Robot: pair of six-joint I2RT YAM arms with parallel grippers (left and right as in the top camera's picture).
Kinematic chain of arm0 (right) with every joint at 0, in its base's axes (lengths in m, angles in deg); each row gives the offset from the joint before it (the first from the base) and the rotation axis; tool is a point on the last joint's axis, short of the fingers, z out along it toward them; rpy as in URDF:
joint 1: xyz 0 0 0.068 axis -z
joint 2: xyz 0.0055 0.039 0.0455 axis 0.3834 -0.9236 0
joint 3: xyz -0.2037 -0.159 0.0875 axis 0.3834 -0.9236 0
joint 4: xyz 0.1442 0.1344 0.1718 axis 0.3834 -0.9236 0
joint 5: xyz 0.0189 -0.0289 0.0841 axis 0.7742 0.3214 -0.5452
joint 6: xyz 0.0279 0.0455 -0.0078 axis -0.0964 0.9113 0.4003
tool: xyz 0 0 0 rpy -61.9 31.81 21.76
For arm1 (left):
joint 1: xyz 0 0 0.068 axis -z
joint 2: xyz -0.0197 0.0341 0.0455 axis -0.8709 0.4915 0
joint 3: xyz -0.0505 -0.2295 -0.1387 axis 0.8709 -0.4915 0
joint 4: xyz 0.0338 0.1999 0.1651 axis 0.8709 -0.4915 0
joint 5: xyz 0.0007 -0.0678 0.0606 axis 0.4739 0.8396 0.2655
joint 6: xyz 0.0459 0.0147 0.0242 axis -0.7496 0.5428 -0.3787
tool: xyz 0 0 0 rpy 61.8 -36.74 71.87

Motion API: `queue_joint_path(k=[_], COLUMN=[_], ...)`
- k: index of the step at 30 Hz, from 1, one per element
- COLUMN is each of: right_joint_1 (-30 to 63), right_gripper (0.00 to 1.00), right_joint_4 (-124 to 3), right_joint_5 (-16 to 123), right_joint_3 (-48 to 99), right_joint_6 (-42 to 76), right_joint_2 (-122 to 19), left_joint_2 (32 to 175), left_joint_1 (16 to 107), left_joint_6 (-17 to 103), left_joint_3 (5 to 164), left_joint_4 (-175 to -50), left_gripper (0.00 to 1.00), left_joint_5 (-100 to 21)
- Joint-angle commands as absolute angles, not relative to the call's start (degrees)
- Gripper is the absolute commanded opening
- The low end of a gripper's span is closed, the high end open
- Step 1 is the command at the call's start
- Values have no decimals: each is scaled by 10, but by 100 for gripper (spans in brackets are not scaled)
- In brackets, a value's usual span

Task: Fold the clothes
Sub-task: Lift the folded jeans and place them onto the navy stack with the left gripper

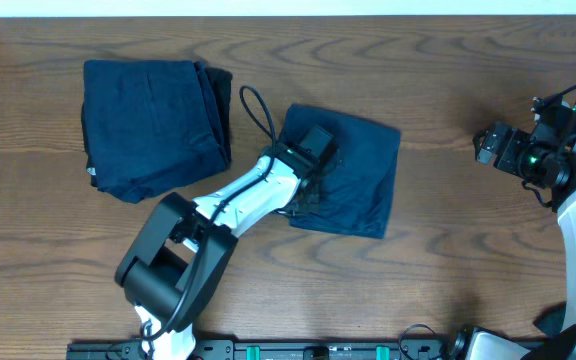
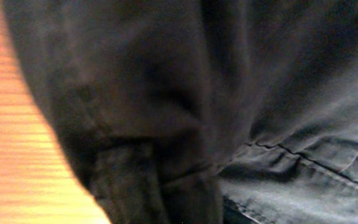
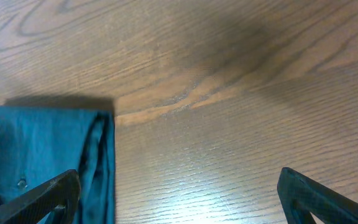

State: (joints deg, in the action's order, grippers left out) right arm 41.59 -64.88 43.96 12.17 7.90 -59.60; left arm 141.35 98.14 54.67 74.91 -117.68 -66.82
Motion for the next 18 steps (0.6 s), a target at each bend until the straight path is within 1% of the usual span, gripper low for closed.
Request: queue_joint_path(k=[1, 6, 11, 18], right_joint_1=[419, 419, 419, 419], right_gripper=[99, 99, 99, 99], right_joint_4=[-649, -649, -649, -649], right_joint_5=[441, 441, 441, 441], right_joint_3=[123, 123, 123, 123], right_joint_6=[75, 75, 75, 75], right_joint_2=[-593, -593, -593, -593], left_joint_2=[1365, 1318, 1286, 1246], left_joint_1=[976, 964, 941, 883], left_joint_6=[466, 442, 396, 357], left_joint_3=[779, 780, 780, 787], left_joint_4=[-1184, -1183, -1171, -1140], left_gripper=[6, 6, 6, 6], left_joint_5=[-756, -786, -786, -800])
